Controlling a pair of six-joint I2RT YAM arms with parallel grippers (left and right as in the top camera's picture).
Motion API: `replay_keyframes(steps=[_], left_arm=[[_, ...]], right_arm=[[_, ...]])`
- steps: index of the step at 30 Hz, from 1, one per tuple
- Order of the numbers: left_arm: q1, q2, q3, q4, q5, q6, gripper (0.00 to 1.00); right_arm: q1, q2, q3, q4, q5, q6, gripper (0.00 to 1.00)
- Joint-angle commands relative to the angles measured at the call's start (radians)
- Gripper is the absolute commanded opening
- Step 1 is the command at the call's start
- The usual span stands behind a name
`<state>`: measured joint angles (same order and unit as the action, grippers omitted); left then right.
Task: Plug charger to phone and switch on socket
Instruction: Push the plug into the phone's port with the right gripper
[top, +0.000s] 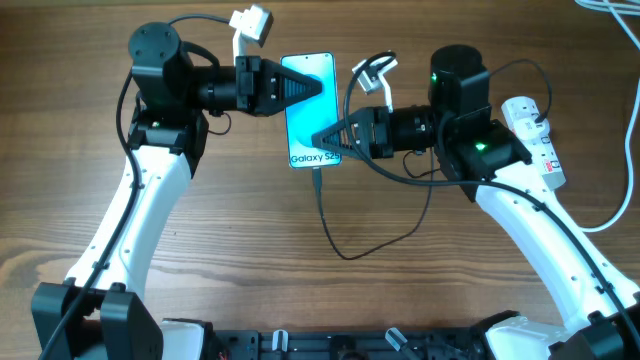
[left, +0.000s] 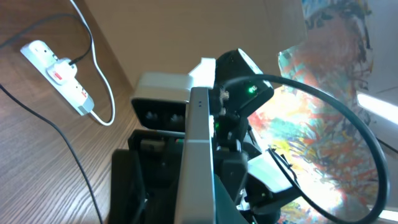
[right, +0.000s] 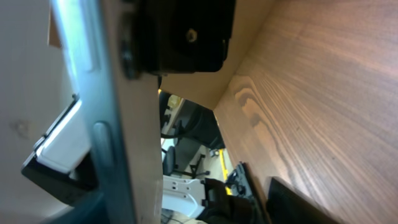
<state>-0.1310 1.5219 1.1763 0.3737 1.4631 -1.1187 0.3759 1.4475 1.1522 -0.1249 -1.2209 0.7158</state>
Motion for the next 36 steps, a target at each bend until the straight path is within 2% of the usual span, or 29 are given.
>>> replay_keyframes(steps=[1,5,12,14,18,20,23,24,25,26,29,32,36], left_arm=[[0.002,-0.014,0.002,0.005,0.036,0.016,0.04],[0.002,-0.014,0.002,0.005,0.044,0.017,0.04],[-0.009,-0.014,0.002,0.004,0.073,0.063,0.04],[-0.023,-0.013,0.002,0.004,0.073,0.089,0.04],[-0.03,-0.011,0.002,0.004,0.074,0.095,0.04],[-0.03,-0.011,0.002,0.004,0.074,0.095,0.04],[-0.03,-0.011,0.002,0.004,0.073,0.095,0.05],[-0.03,-0.011,0.002,0.005,0.073,0.095,0.12],[-0.03,-0.011,0.002,0.005,0.073,0.095,0.28],[-0.029,-0.011,0.002,0.005,0.073,0.095,0.51],[-0.002,-0.011,0.002,0.005,0.074,0.095,0.95],[0.026,-0.011,0.002,0.005,0.093,0.095,0.97],[0.036,-0.011,0.001,0.005,0.114,0.095,0.93]], right_arm=[[-0.003,-0.004,0.019,0.004,0.003,-0.01,0.82],[-0.003,-0.004,0.019,0.004,-0.011,-0.025,0.84],[-0.003,-0.004,0.019,0.005,-0.045,-0.035,0.68],[-0.003,-0.004,0.019,0.005,-0.053,-0.035,0.57],[-0.003,-0.004,0.019,0.006,-0.052,-0.034,0.24],[-0.003,-0.004,0.019,0.013,-0.052,-0.031,0.12],[-0.003,-0.004,0.019,0.02,-0.052,-0.031,0.06],[-0.003,-0.004,0.019,0.02,-0.052,-0.031,0.06],[-0.003,-0.004,0.019,0.02,-0.052,-0.032,0.04],[-0.003,-0.004,0.019,0.02,-0.052,-0.032,0.05],[-0.003,-0.004,0.019,0.041,-0.052,-0.023,0.04],[-0.003,-0.004,0.019,0.103,-0.032,0.031,0.04],[-0.02,-0.004,0.019,0.147,0.12,0.124,0.04]])
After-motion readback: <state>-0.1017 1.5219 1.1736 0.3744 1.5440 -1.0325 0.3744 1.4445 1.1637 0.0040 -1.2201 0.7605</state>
